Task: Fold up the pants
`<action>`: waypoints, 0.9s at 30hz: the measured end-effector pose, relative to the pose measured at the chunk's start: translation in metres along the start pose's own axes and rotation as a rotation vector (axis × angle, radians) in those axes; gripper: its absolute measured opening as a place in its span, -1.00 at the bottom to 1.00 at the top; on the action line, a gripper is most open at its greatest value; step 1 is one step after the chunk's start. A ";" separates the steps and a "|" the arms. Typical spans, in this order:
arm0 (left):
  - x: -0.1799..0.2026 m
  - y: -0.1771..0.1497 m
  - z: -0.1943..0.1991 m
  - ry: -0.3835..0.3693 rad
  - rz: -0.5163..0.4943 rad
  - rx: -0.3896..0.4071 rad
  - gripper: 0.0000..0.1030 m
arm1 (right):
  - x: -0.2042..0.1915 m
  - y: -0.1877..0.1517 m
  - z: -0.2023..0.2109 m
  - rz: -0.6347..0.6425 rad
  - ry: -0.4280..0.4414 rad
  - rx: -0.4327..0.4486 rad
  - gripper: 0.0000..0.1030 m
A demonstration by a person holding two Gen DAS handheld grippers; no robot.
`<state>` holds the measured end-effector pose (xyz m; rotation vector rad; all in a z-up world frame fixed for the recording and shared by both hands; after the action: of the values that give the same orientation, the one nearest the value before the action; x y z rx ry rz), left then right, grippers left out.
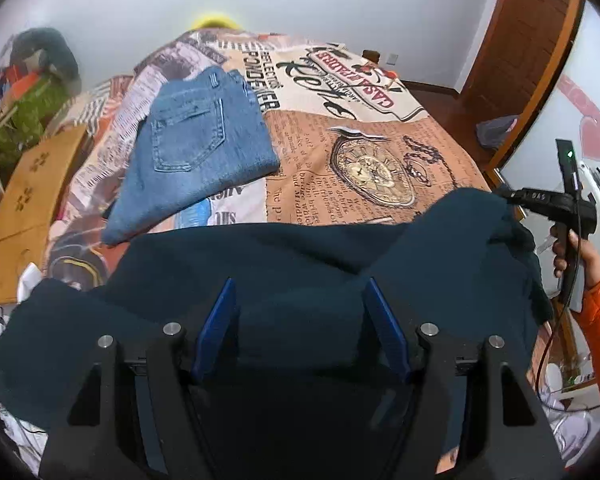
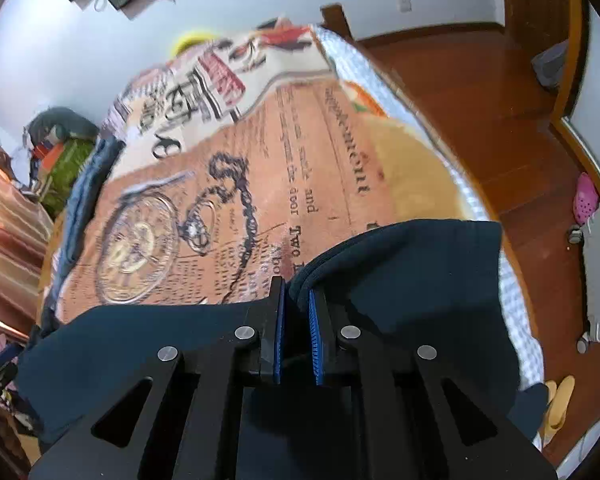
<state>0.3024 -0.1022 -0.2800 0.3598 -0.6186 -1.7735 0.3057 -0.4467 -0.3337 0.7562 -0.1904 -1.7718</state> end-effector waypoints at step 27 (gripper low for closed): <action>0.019 -0.080 0.006 0.011 -0.128 -0.031 -0.44 | -0.010 -0.026 0.093 -0.032 0.050 0.162 -0.81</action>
<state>0.2303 -0.1033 -0.3202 0.3957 -0.5704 -1.9001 0.2329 -0.4511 -0.2694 0.9226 -0.2925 -1.7808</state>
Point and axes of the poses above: each gripper's, at about its wrist camera, not at the fingertips, and z roughly against the way its jaws point, x to its right, y to its top, the point moved 8 cm from there along -z, roughly the way its jaws point, and after that the axes turned 2 degrees about x, right-handed, at the moved point
